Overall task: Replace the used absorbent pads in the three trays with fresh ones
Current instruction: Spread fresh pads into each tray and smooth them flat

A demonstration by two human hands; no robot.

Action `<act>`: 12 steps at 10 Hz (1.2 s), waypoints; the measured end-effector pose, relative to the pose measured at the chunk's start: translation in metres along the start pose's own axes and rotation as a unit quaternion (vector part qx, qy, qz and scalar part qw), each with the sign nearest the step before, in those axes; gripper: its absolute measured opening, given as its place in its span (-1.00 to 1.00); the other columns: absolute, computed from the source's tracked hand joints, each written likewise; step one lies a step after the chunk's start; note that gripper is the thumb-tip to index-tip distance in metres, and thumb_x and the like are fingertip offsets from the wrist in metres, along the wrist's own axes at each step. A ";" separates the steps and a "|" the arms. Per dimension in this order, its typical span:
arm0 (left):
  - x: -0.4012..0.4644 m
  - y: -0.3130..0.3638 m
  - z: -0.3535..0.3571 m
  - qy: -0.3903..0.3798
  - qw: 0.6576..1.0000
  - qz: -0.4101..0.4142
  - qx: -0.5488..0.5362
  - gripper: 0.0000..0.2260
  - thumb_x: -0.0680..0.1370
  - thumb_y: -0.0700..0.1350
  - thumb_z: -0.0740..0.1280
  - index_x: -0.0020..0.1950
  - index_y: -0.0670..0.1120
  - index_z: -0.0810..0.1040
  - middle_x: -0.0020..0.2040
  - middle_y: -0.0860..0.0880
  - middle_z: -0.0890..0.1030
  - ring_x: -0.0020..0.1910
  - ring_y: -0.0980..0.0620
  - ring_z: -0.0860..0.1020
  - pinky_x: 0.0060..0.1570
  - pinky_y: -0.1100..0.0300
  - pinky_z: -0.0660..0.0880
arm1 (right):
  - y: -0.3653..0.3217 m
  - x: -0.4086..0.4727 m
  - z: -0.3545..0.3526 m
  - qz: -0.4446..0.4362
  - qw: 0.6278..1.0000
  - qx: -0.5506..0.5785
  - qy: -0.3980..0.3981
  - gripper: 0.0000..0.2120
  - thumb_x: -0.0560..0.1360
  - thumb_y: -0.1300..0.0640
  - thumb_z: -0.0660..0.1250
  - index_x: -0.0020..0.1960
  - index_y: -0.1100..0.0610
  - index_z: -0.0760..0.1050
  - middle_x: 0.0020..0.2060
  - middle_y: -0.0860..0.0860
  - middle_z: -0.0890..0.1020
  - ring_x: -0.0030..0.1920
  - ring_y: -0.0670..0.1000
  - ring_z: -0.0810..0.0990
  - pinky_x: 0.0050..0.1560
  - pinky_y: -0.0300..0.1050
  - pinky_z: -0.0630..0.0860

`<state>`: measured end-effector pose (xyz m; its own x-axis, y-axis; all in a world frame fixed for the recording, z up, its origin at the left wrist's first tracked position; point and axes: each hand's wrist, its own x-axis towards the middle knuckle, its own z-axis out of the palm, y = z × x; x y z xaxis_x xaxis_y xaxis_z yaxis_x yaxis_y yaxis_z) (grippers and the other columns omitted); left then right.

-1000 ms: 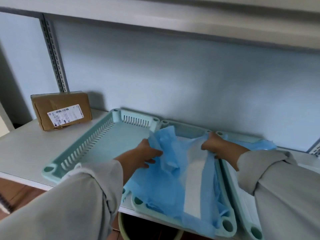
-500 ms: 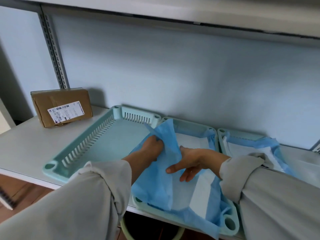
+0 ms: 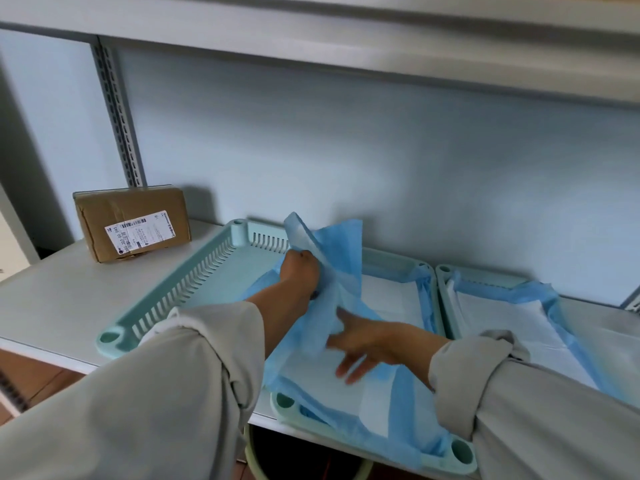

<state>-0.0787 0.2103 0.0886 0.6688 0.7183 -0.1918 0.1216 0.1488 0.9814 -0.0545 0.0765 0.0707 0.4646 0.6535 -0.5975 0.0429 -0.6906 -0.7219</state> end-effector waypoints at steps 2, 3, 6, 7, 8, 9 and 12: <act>-0.017 -0.002 0.009 -0.196 0.978 -0.071 -0.027 -0.59 0.63 0.07 0.14 0.32 -0.18 0.46 0.22 -0.21 0.57 0.22 -0.17 0.53 0.27 0.00 0.44 | -0.031 -0.001 -0.018 -0.153 0.965 0.098 0.189 -0.93 0.57 0.19 0.24 0.01 0.13 0.49 -0.17 0.10 0.64 -0.48 -0.05 0.62 -0.25 -0.13 0.62; -0.032 0.008 -0.002 -0.281 0.948 0.088 0.122 -0.55 0.58 0.10 0.23 0.36 -0.14 0.39 0.24 -0.03 0.54 0.21 0.01 0.49 0.22 0.17 0.42 | -0.035 0.003 -0.035 -0.145 0.928 0.163 0.301 -0.93 0.55 0.23 0.28 -0.09 0.19 0.52 -0.25 0.14 0.63 -0.48 -0.02 0.60 -0.37 -0.18 0.58; -0.003 -0.003 -0.007 -0.026 0.997 0.016 0.077 -0.71 0.63 -0.14 0.11 0.23 -0.25 0.49 0.19 -0.35 0.54 0.15 -0.30 0.54 0.00 -0.03 0.48 | -0.038 -0.003 -0.022 -0.103 0.975 0.065 0.186 -0.34 0.47 0.24 0.31 0.50 0.05 0.15 0.28 0.04 0.42 0.24 0.06 0.48 0.21 0.02 0.45; 0.000 0.006 -0.007 0.012 1.000 -0.006 -0.009 -0.67 0.66 -0.09 0.08 0.34 -0.22 0.42 0.26 -0.26 0.51 0.24 -0.26 0.49 0.16 0.01 0.46 | -0.028 -0.007 0.006 -0.069 0.992 -0.102 0.034 0.09 0.35 -0.14 0.48 0.53 -0.17 -0.27 0.50 -0.15 0.09 0.40 0.04 0.26 0.28 0.09 0.36; -0.002 0.011 -0.008 0.031 0.998 -0.002 -0.063 -0.63 0.67 -0.06 0.07 0.40 -0.19 0.36 0.34 -0.19 0.47 0.31 -0.22 0.44 0.35 -0.04 0.36 | -0.026 0.008 0.022 -0.139 0.977 -0.146 0.068 0.14 0.34 -0.20 0.47 0.53 -0.10 -0.33 0.54 -0.12 -0.13 0.53 0.06 0.03 0.45 0.10 0.18; 0.002 0.010 -0.013 0.057 0.996 -0.008 -0.073 -0.63 0.66 -0.05 0.07 0.40 -0.18 0.36 0.34 -0.19 0.46 0.31 -0.22 0.44 0.35 -0.04 0.37 | -0.027 0.025 0.018 -0.152 0.943 -0.209 0.211 -0.17 0.49 0.08 0.35 0.55 0.11 -0.11 0.50 0.12 0.19 0.46 0.16 0.25 0.39 -0.01 0.30; 0.022 -0.005 -0.064 0.187 0.981 -0.052 -0.008 -0.65 0.66 -0.17 0.03 0.42 -0.28 0.28 0.25 -0.23 0.44 0.23 -0.17 0.44 0.28 -0.02 0.35 | -0.022 -0.001 0.025 -0.002 0.935 -0.345 0.080 -0.65 0.60 0.27 0.06 0.37 0.28 0.26 0.24 0.25 0.44 0.19 0.24 0.52 0.12 0.05 0.53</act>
<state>-0.1119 0.2691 0.0789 0.3367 0.8974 -0.2852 0.1615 0.2433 0.9564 -0.0779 0.0991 0.0782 0.5872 0.6402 -0.4953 0.5804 -0.7595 -0.2936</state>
